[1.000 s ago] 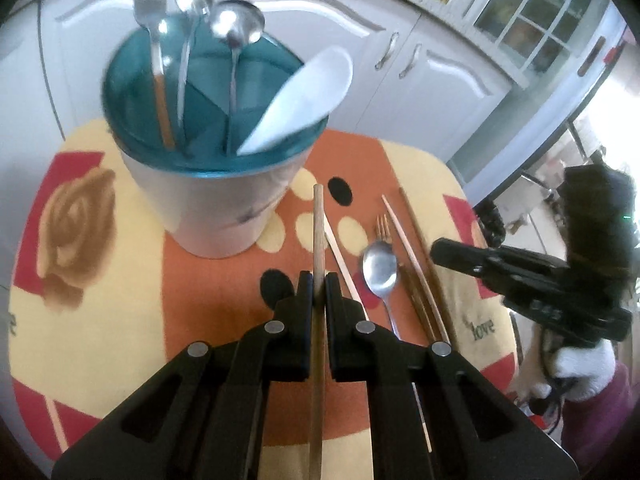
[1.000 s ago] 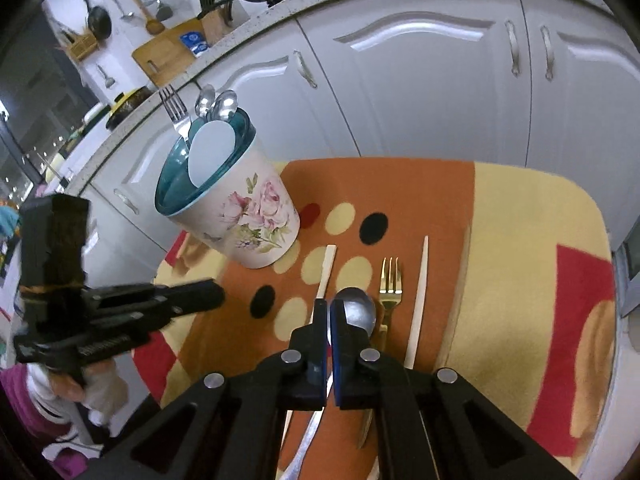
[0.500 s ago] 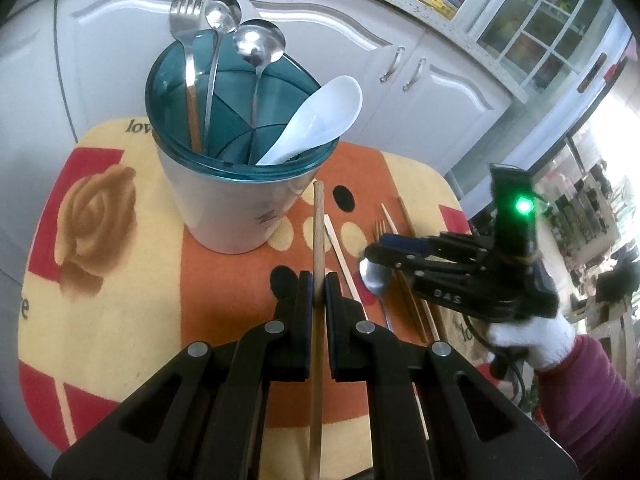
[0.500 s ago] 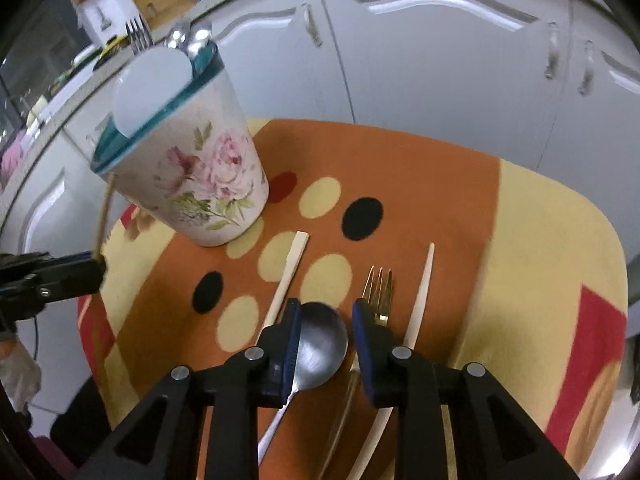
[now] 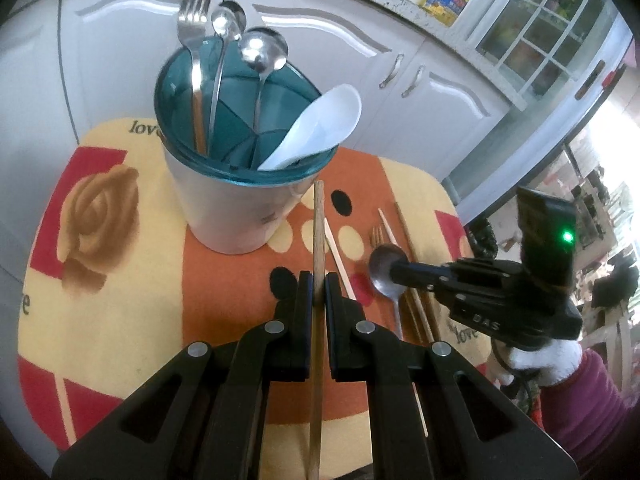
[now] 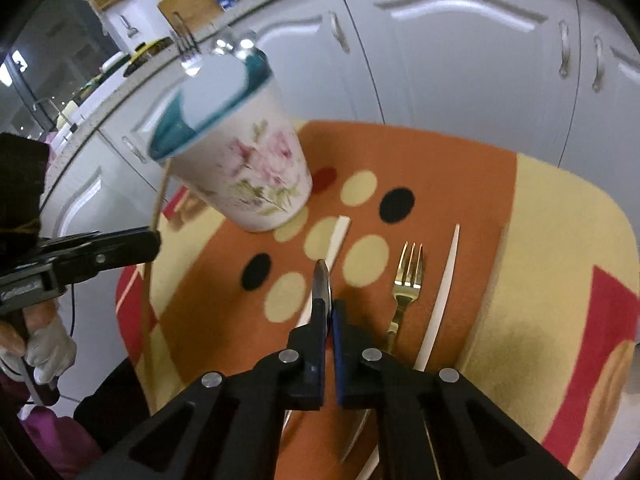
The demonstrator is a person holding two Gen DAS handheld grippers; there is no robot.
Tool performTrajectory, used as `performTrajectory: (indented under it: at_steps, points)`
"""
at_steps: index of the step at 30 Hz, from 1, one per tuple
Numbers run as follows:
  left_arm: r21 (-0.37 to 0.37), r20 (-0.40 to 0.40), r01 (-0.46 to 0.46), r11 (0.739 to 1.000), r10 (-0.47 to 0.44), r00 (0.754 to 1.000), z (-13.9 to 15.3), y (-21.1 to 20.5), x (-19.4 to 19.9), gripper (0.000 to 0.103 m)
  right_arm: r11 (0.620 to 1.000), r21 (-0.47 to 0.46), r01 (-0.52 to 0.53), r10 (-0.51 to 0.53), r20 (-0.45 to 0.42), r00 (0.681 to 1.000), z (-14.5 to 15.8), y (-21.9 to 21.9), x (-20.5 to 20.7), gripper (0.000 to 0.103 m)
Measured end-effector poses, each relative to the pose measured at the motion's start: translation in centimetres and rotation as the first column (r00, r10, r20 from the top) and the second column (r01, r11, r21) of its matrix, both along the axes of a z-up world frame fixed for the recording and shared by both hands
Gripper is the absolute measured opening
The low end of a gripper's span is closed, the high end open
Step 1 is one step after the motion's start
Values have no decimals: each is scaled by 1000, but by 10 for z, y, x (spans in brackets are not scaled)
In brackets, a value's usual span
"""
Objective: Organize utensils
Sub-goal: 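Lift the spoon and chopstick and carry them over the holder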
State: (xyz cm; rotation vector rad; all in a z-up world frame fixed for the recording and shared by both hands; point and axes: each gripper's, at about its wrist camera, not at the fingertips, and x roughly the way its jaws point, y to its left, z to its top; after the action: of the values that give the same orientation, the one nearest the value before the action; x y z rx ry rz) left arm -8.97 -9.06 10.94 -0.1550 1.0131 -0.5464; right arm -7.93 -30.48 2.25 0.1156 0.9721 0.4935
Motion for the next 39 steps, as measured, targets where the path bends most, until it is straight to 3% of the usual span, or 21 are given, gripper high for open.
performTrajectory:
  at_steps: [7, 20, 28, 33, 39]
  points:
    - [-63, 45, -2, 998, 5, 999, 32, 16, -6, 4, 999, 38, 18, -22, 110, 994, 46, -6, -29, 2]
    - [-145, 177, -42, 989, 67, 982, 108, 51, -5, 4, 996, 83, -11, -14, 293, 956, 135, 19, -42, 2]
    - [-146, 325, -138, 980, 179, 928, 160, 68, 30, 4, 993, 110, 44, -87, 427, 900, 196, 40, -17, 2]
    - [-119, 383, -206, 971, 236, 893, 166, 66, 61, 4, 989, 95, 115, -146, 488, 860, 210, 53, 11, 2]
    - [-71, 432, -252, 965, 257, 865, 162, 56, 93, 4, 985, 80, 156, -175, 517, 838, 212, 67, 52, 2]
